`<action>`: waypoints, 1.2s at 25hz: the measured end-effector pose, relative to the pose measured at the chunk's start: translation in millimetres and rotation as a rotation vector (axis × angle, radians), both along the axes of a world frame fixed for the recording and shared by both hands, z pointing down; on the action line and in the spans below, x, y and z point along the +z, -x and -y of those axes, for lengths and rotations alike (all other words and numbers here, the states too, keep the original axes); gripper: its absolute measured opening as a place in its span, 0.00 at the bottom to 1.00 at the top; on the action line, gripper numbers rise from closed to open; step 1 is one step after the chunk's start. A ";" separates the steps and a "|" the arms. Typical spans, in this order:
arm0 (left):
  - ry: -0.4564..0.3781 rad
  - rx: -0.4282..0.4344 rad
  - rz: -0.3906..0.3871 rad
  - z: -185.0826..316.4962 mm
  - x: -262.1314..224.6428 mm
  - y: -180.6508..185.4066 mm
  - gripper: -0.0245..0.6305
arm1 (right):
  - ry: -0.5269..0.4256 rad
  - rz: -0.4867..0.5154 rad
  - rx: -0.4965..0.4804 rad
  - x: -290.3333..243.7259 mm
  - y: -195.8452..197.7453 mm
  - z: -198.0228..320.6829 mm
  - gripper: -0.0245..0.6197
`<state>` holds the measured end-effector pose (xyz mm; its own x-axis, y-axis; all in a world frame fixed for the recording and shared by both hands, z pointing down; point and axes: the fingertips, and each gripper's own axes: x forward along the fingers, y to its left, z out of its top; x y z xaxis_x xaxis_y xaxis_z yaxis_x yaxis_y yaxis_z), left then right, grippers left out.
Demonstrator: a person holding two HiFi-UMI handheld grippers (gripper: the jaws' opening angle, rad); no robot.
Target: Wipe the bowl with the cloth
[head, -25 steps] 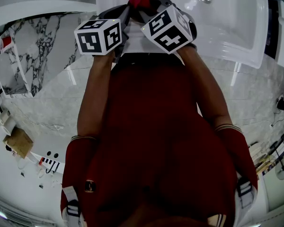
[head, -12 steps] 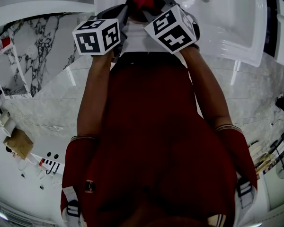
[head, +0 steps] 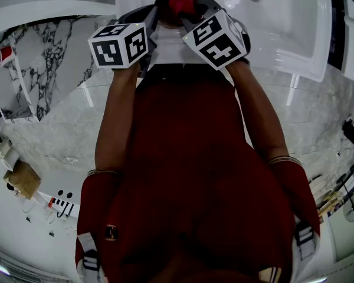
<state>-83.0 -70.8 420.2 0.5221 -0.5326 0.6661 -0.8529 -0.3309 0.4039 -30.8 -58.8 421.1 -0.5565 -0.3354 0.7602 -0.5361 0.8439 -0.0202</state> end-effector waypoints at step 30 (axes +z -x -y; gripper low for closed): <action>0.005 0.020 0.004 -4.2 -0.6 -6.6 0.06 | 0.026 0.003 -0.060 6.7 27.3 -0.3 0.12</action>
